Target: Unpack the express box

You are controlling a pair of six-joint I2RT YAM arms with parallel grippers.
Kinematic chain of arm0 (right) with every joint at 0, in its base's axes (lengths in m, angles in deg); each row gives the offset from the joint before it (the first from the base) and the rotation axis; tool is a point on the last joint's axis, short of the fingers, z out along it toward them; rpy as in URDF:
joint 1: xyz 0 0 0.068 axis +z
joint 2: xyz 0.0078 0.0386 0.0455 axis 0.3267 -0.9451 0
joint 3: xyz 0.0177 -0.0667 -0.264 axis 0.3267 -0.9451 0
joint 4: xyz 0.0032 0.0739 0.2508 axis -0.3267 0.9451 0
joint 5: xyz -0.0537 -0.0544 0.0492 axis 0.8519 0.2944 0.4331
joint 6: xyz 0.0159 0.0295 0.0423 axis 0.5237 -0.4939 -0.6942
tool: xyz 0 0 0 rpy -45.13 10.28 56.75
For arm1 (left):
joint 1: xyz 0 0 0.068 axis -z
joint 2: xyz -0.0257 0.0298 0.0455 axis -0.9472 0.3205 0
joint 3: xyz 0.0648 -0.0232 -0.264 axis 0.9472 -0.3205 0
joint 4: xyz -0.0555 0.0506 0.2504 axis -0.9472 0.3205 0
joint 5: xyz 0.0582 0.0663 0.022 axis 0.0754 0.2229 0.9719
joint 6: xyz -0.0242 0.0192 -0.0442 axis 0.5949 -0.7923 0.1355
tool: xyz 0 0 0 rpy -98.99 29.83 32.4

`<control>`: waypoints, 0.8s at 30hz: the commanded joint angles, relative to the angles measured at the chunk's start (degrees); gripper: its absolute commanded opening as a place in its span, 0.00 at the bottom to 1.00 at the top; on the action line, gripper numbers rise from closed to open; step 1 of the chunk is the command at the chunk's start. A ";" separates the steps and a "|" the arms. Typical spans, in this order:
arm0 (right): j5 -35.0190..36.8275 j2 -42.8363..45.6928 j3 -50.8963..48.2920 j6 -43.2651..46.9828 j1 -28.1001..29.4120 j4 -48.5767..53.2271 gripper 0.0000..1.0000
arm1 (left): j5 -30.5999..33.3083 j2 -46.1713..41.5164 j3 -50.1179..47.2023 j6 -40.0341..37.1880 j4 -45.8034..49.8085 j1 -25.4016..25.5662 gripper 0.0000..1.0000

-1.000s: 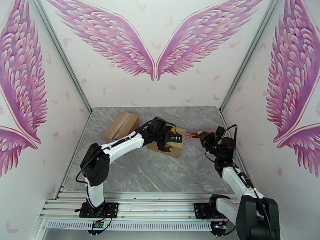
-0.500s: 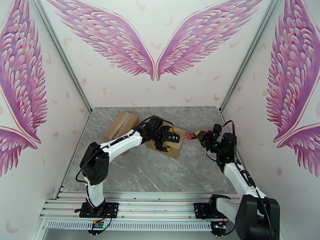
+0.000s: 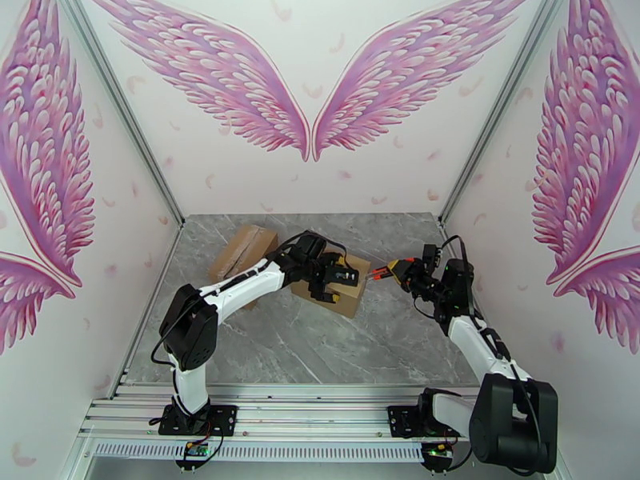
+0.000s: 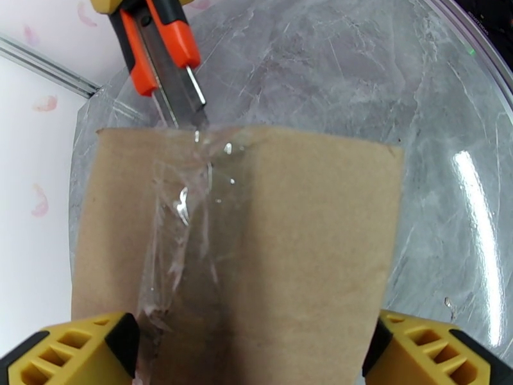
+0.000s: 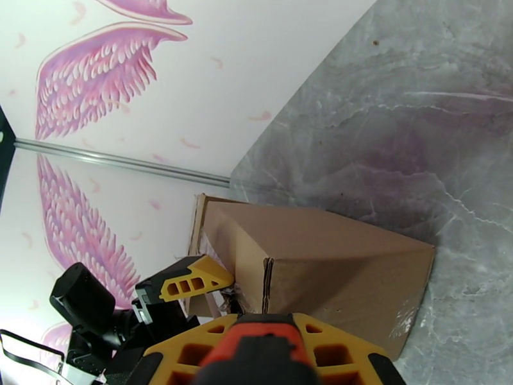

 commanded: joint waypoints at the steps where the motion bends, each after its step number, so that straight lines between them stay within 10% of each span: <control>1: -6.67 1.26 -5.36 -5.57 1.92 1.31 0.00 | 6.68 0.79 1.09 4.21 -7.04 0.72 0.89; 11: -1.98 8.36 -12.40 -15.53 1.98 -3.33 0.00 | 9.74 1.17 2.32 7.81 -7.69 3.07 0.86; 24: -11.27 9.83 -9.36 -5.98 1.86 9.42 0.00 | 4.44 2.02 5.99 2.86 0.42 -2.66 0.79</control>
